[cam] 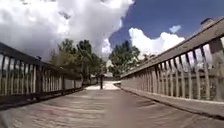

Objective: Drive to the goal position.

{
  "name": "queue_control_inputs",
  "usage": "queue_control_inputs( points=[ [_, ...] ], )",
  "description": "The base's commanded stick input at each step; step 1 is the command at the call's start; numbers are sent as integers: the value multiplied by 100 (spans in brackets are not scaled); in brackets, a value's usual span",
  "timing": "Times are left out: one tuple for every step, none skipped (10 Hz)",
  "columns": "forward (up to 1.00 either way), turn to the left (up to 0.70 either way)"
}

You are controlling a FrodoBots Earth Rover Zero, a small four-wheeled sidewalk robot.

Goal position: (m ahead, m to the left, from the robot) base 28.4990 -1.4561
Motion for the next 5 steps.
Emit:
queue_control_inputs(
  points=[
    [85, 0],
    [85, 0],
    [85, 0],
    [85, 0],
    [85, 0]
  ],
)
